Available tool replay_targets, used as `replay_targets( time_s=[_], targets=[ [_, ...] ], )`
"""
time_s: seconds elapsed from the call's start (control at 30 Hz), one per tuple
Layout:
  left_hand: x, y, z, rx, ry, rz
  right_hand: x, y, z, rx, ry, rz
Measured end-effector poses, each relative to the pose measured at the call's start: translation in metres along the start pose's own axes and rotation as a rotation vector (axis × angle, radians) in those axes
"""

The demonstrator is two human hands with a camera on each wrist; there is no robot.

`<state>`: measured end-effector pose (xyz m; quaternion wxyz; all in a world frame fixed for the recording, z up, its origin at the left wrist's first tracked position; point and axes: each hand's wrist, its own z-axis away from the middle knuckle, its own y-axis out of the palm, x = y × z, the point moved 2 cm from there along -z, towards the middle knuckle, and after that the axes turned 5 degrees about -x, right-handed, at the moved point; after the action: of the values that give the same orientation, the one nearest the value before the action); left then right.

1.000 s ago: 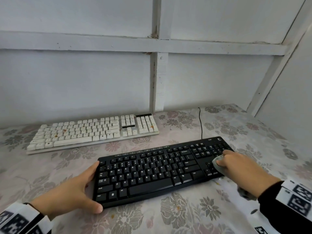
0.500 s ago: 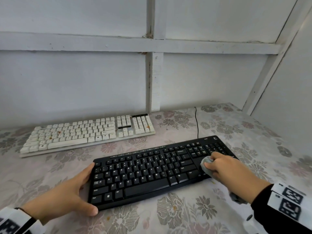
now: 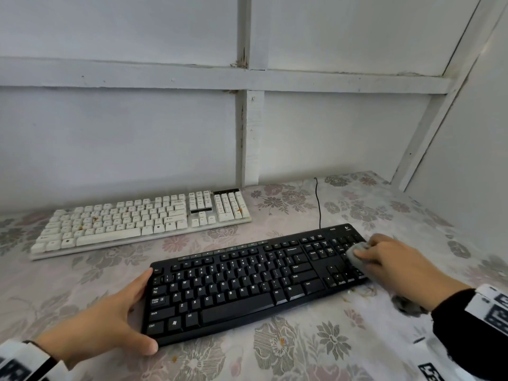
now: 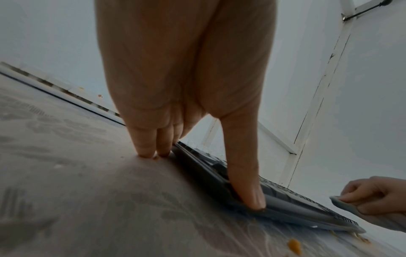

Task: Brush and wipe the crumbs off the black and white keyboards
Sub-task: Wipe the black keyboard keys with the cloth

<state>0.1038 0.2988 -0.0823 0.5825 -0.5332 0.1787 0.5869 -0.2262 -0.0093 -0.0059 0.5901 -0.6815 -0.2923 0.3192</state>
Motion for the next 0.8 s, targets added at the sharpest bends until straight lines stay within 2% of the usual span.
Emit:
replay_targets(
  time_s=[0.07, 0.13, 0.33, 0.47, 0.67, 0.8],
  targets=[
    [0.000, 0.000, 0.000, 0.007, -0.005, 0.020, 0.021, 0.001, -0.001, 0.030, -0.089, -0.055],
    [-0.001, 0.000, 0.000, 0.015, -0.006, 0.030, 0.033, 0.003, 0.000, 0.090, -0.094, -0.048],
    [-0.002, 0.001, 0.002, 0.006, -0.001, 0.014, 0.001, 0.010, 0.001, 0.115, 0.038, -0.029],
    [-0.004, 0.001, 0.003, 0.007, -0.008, 0.010, -0.031, 0.021, -0.001, 0.111, 0.106, 0.146],
    [-0.009, 0.003, 0.006, 0.009, -0.010, -0.011, -0.059, 0.029, -0.009, 0.036, 0.287, 0.045],
    [-0.010, 0.003, 0.007, -0.006, -0.034, -0.025, -0.025, -0.003, -0.014, -0.018, 0.169, 0.026]
  ],
)
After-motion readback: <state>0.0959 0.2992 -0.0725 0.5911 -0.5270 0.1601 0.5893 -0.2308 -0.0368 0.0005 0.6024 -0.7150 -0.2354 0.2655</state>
